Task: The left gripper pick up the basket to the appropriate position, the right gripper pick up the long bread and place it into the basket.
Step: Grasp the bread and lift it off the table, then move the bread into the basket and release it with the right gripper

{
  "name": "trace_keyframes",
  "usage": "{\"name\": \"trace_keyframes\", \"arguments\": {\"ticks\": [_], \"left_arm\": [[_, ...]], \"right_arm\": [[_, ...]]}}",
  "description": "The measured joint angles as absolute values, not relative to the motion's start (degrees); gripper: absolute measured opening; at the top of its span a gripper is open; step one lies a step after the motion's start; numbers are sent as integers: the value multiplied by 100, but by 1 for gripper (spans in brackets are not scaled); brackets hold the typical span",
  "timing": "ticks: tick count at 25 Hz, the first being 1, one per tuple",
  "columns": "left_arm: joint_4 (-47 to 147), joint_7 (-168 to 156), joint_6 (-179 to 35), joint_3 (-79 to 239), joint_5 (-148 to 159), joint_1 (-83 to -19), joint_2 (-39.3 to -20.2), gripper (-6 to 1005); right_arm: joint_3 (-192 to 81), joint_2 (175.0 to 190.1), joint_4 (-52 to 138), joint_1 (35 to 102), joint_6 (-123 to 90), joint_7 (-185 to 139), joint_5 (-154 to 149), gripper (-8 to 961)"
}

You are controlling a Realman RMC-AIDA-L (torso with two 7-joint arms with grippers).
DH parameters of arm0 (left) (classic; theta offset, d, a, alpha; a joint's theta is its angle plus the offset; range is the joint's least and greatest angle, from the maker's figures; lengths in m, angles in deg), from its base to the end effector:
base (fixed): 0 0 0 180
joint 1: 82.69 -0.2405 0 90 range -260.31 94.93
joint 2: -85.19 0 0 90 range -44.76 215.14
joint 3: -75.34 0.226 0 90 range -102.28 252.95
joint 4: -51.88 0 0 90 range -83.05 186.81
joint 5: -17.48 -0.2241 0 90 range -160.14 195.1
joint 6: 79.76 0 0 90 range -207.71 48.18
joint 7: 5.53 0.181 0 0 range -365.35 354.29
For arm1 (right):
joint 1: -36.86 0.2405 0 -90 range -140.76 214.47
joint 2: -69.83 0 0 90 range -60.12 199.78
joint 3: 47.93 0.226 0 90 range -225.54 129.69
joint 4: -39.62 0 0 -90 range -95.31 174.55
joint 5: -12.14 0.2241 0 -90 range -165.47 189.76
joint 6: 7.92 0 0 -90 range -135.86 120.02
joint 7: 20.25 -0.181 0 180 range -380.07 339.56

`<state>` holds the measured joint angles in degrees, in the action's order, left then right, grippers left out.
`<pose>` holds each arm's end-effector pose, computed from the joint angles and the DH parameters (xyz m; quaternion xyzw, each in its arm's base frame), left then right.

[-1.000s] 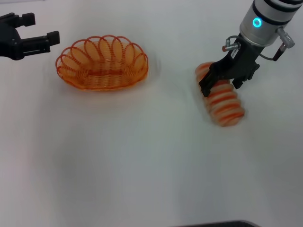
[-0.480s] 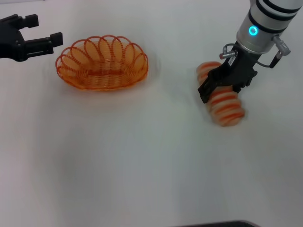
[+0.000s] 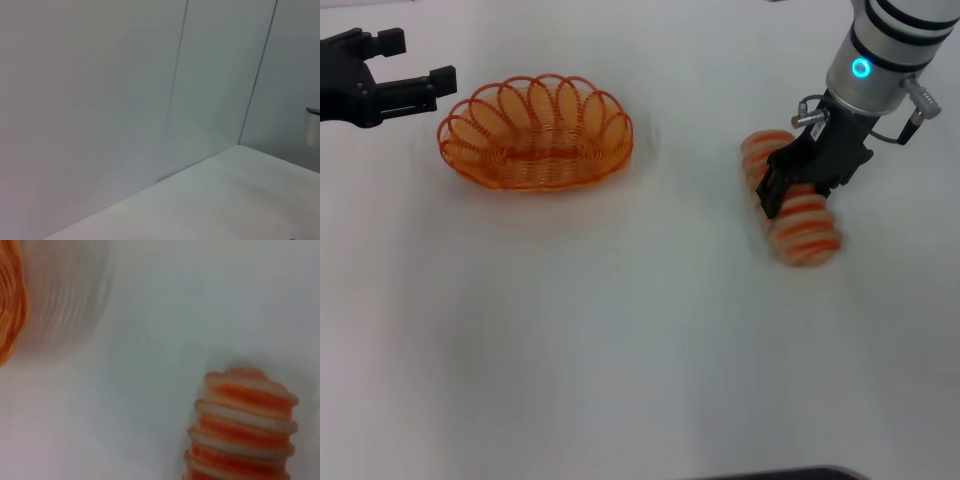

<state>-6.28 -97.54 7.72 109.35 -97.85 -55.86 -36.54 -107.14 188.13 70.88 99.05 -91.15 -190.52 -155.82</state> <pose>-0.2316 0.3670 0.0552 -0.9076 -0.2428 -0.2358 0.2484 0.2072 0.3918 -0.0480 -0.7483 0.5789 -0.2649 0.1866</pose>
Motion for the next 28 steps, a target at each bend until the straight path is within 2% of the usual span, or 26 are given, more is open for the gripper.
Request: {"name": "trace_keyframes", "arguments": {"ticks": [6, 11, 17, 25, 28], "left_arm": [[-590, -9746, 754, 10935, -9777, -5577, -3673, 899], [-505, -9740, 751, 10923, -9774, -5577, -3688, 900], [-304, -9770, 850, 10946, -9774, -5564, -3703, 900], [-97, -9767, 1065, 10963, -9775, -5635, -3730, 899], [-6, -9748, 1187, 10985, -9820, -5644, -3733, 899]], "right_arm": [[-10717, 18862, 7986, 9665, -9206, -18759, -15570, 656], [-10698, 18890, 8903, 9500, -9096, -18062, -15504, 604], [-10663, 18777, 9025, 9697, -8776, -16655, -15413, 556], [-10697, 18800, 9302, 9894, -9126, -14517, -14189, 484], [-10710, 18871, 9308, 10070, -9475, -13946, -14127, 459]]}}
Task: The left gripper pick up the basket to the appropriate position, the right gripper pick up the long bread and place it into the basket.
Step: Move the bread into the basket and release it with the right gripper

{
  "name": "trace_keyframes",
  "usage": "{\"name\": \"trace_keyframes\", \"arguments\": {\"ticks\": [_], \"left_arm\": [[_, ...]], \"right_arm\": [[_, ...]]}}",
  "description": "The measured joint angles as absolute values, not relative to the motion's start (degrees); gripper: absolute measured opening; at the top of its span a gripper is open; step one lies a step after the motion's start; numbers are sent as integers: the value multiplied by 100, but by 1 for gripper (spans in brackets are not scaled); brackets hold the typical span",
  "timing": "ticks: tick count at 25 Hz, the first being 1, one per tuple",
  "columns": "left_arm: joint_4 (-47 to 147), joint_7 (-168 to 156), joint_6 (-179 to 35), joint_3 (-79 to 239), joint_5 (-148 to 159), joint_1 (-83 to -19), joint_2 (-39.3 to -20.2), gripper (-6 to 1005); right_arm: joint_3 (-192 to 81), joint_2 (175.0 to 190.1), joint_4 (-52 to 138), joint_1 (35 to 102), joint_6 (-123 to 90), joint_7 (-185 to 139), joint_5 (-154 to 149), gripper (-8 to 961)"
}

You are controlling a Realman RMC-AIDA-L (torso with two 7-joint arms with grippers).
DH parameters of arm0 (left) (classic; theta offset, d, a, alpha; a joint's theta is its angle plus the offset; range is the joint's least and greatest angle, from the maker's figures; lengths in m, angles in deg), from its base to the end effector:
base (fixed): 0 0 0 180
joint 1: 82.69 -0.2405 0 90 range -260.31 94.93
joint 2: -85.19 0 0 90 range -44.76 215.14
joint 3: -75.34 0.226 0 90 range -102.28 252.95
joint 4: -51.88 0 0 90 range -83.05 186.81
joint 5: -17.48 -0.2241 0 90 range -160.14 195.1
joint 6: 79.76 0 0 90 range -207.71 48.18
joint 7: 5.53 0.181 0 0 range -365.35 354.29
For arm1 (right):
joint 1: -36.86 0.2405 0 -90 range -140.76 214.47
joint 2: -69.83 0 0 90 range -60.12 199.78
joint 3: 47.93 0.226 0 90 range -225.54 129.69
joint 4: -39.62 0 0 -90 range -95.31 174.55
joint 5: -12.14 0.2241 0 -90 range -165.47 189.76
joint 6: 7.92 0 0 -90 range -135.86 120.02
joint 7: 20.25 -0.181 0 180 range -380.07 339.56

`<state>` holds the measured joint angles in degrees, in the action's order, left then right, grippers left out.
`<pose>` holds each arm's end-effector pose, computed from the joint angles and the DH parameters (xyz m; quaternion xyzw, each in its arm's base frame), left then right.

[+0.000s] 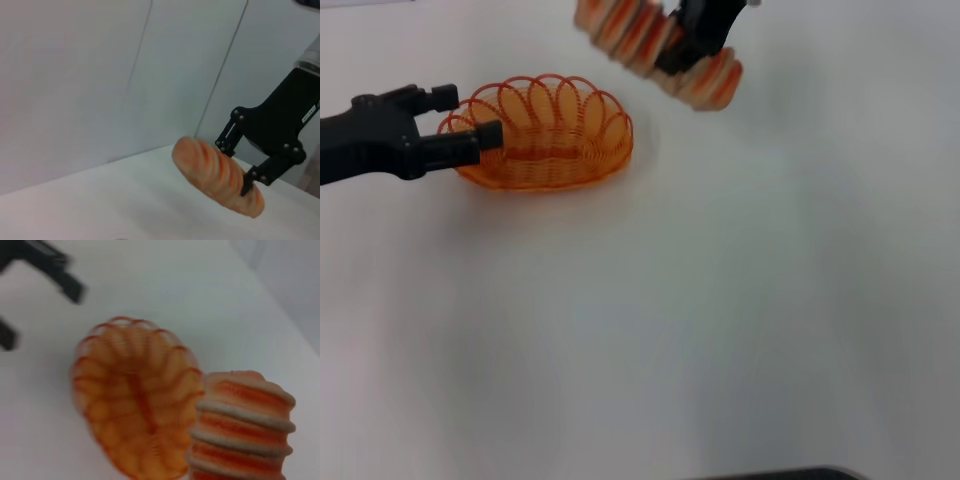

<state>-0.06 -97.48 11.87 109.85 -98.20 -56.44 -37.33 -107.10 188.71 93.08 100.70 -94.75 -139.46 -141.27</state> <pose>-0.2339 0.3435 0.0216 -0.9084 -0.2783 -0.2584 0.1747 0.0784 0.4326 -0.0183 -0.9738 0.1007 -0.1528 0.1347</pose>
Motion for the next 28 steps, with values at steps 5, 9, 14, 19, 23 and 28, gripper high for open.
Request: {"name": "trace_keyframes", "arguments": {"ticks": [5, 9, 14, 19, 23, 28], "left_arm": [[10, -9680, 1214, 11042, -9824, -5700, -3733, 900], [11, -9676, 1257, 11050, -9828, -5725, -3733, 900], [3, -9676, 1268, 11049, -9827, -5731, -3733, 900], [-15, -9676, 1275, 11047, -9795, -5729, -3733, 900], [-16, -9675, 1277, 11047, -9792, -5705, -3733, 900], [-18, -9676, 1279, 11049, -9788, -5684, -3733, 900]], "right_arm": [[-10990, 18942, 9286, 10233, -9785, -13479, -13923, 428], [-11416, 18952, 9269, 10253, -9663, -13372, -13629, 399], [-11746, 18980, 9202, 10250, -9353, -13259, -13475, 352], [-12154, 18992, 9036, 10169, -8799, -13231, -13207, 306], [-12287, 19006, 8758, 10163, -8368, -13115, -12979, 276], [-12620, 19010, 8452, 10142, -7846, -12983, -12730, 242]]}}
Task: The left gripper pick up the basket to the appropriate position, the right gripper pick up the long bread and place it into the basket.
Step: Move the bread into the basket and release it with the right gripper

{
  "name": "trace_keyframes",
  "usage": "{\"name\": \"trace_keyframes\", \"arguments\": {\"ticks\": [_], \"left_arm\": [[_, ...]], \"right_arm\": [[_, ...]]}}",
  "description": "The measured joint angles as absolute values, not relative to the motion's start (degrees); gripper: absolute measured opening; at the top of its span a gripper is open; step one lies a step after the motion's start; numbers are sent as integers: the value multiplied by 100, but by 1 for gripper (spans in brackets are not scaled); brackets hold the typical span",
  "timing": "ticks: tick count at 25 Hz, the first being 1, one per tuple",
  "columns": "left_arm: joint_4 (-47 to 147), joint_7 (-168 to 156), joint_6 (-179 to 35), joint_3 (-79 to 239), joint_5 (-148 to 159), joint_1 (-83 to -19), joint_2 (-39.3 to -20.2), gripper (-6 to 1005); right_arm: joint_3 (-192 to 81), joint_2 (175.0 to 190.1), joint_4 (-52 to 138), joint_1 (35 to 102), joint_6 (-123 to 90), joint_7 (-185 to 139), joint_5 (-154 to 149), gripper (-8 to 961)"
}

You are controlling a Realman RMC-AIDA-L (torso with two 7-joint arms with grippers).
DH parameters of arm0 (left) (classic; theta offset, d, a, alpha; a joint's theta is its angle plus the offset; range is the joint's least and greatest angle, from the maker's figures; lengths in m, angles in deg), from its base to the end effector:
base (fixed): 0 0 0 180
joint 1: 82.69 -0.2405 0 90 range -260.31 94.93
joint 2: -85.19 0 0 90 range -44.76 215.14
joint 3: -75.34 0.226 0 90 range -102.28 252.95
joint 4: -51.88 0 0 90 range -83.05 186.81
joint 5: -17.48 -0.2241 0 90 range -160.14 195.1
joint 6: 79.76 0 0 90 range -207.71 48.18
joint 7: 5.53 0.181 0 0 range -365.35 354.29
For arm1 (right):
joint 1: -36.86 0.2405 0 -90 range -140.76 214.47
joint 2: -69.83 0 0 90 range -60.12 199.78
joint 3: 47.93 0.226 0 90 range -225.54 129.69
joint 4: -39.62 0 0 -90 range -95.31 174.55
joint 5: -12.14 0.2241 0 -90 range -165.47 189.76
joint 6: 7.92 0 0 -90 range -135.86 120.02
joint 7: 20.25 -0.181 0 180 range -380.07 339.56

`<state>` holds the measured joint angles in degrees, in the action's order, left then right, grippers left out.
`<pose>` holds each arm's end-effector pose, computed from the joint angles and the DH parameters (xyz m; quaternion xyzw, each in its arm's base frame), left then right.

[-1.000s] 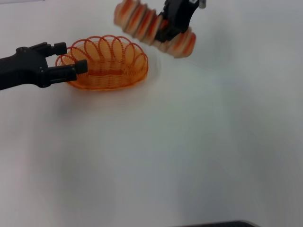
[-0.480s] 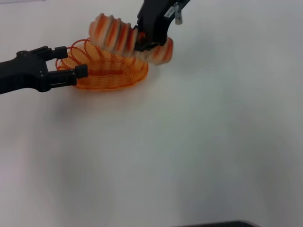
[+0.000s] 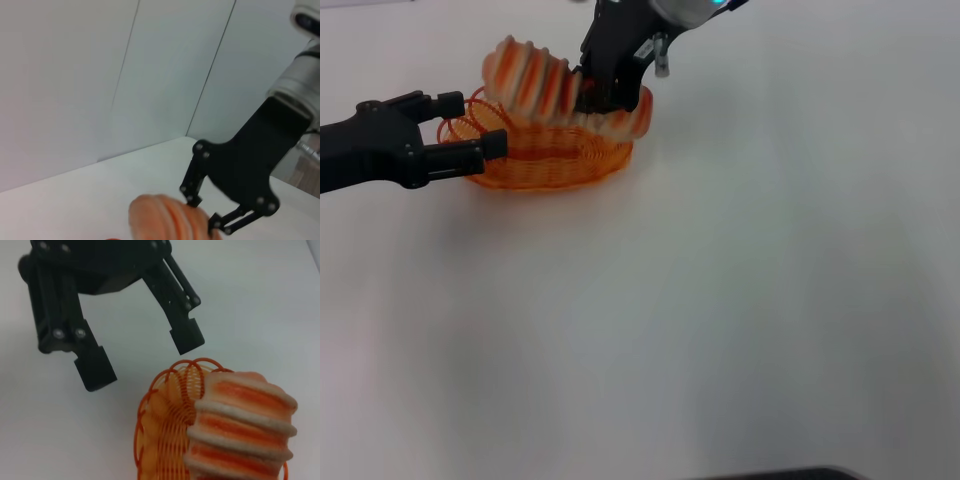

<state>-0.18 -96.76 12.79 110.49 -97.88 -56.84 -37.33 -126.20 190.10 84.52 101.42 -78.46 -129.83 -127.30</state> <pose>-0.2326 0.3397 0.0201 -0.9122 -0.2704 -0.2584 0.1672 0.0571 0.4209 -0.0958 -0.9836 -0.0512 -0.1383 0.1041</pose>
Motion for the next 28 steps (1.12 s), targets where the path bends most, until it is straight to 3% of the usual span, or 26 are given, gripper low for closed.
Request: {"name": "trace_keyframes", "arguments": {"ticks": [20, 28], "left_arm": [[-24, -9676, 1276, 11058, -9783, -5657, -3733, 900], [-32, -9676, 1244, 11058, -9783, -5626, -3732, 900]], "right_arm": [[-12896, 19059, 7826, 10146, -6837, -12437, -12244, 218], [-12897, 19055, 7810, 10136, -6735, -12389, -12044, 380]]}}
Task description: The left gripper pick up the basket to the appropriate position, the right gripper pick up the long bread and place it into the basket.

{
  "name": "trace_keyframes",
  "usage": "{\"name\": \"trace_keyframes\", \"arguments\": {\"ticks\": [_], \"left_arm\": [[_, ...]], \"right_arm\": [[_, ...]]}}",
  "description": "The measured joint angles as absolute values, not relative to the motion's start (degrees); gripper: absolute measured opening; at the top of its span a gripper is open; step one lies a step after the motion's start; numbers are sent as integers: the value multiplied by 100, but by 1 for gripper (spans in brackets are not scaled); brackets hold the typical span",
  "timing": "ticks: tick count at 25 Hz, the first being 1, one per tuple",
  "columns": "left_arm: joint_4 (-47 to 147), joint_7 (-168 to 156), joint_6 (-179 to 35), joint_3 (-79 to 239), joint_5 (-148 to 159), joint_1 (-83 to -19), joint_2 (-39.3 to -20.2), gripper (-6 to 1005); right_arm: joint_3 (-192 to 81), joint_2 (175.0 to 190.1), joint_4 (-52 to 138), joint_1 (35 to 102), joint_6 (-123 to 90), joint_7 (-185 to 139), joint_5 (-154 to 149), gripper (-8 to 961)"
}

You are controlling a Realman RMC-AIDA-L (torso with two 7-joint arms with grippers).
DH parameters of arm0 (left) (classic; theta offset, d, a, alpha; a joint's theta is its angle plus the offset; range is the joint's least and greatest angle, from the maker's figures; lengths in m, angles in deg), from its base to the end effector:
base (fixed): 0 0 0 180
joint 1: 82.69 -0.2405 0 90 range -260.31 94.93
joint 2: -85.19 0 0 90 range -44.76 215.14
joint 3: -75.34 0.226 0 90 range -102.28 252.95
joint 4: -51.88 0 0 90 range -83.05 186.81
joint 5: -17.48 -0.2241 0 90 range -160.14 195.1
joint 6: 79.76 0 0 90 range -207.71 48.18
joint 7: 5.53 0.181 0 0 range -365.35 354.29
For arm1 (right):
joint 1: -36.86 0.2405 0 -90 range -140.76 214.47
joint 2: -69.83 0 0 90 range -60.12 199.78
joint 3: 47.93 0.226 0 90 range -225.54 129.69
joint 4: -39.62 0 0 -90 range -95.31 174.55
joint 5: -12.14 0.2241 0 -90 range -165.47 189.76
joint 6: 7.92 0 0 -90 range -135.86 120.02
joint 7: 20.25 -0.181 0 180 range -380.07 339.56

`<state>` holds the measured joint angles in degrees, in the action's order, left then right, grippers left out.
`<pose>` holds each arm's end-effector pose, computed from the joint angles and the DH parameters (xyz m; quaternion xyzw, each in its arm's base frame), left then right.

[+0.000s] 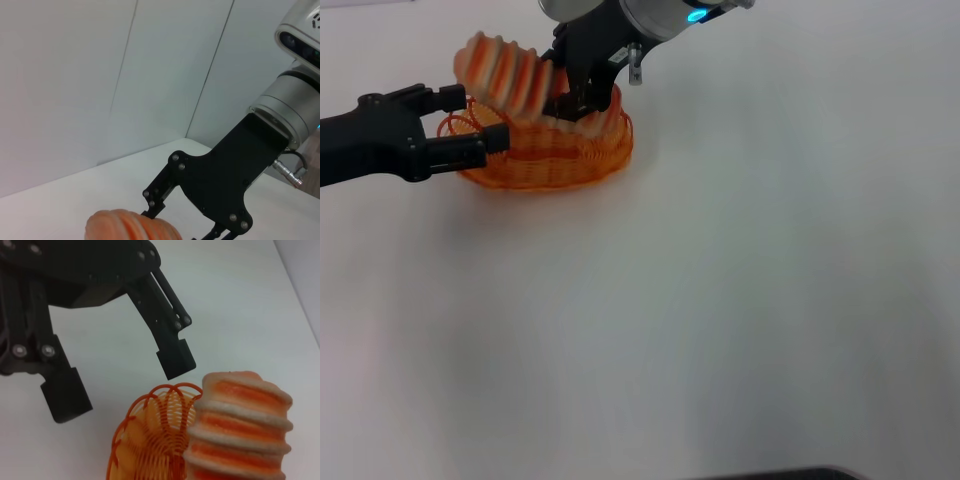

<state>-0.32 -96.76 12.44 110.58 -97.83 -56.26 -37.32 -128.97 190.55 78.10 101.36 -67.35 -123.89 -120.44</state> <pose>-0.2294 0.3432 0.0206 -0.9135 -0.2653 -0.2582 0.1691 0.0606 0.4305 -0.1171 -0.9839 -0.0689 -0.0979 0.1327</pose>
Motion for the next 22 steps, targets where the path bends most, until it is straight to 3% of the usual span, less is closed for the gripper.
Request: {"name": "trace_keyframes", "arguments": {"ticks": [14, 22], "left_arm": [[-32, -9646, 1144, 11058, -9851, -5623, -3683, 900], [-6, -9083, 1111, 11047, -10267, -5621, -3587, 900]], "right_arm": [[-12878, 19035, 7912, 10031, -6497, -12412, -11838, 730], [-12746, 18957, 9459, 8802, -6903, -12673, -11164, 730]]}}
